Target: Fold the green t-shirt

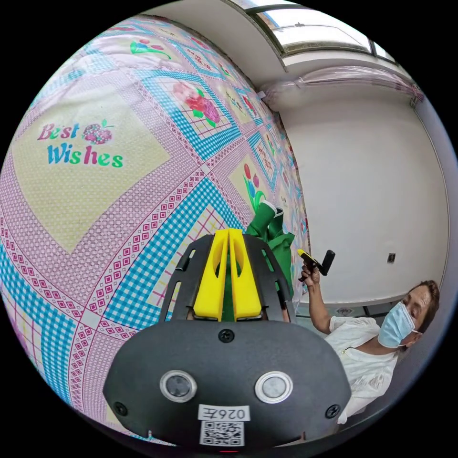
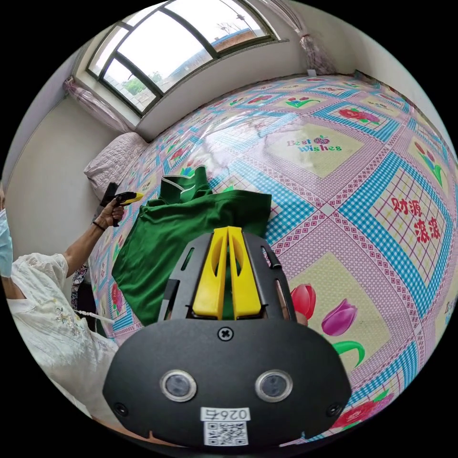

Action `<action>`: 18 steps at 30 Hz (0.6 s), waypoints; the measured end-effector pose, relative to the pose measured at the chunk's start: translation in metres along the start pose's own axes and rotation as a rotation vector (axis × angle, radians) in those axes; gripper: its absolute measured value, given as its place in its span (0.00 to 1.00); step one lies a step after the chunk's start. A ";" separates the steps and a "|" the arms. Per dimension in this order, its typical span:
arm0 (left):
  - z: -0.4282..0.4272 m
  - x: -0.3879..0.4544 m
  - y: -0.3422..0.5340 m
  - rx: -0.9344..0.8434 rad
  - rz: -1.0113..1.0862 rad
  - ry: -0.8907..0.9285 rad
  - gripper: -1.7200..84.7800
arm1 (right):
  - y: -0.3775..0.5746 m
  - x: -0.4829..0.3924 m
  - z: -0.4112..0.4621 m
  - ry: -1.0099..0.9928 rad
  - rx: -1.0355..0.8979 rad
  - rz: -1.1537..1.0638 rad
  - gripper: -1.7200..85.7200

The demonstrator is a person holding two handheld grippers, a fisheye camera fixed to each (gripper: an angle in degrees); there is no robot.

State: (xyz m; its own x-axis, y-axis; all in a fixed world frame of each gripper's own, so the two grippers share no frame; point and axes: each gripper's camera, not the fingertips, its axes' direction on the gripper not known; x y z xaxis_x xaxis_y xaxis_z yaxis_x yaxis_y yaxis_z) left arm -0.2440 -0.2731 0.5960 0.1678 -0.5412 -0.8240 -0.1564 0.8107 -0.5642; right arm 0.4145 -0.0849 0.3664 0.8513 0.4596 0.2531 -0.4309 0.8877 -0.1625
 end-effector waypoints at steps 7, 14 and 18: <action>0.043 0.050 0.069 -0.100 0.130 -0.060 0.01 | 0.062 -0.097 0.008 -0.009 0.034 -0.144 0.01; -0.014 0.125 0.181 0.239 0.220 -0.221 0.01 | 0.119 -0.231 0.019 -0.113 0.102 -0.348 0.01; -0.032 0.173 0.255 0.316 0.277 -0.540 0.01 | 0.152 -0.303 0.048 -0.067 0.043 -0.494 0.01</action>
State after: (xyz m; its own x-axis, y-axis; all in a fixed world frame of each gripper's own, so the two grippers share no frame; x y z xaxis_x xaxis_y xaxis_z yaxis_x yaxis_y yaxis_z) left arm -0.2860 -0.1671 0.3075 0.6377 -0.1836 -0.7481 0.0141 0.9738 -0.2270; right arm 0.0770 -0.0878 0.3109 0.9362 -0.0163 0.3510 0.0058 0.9995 0.0309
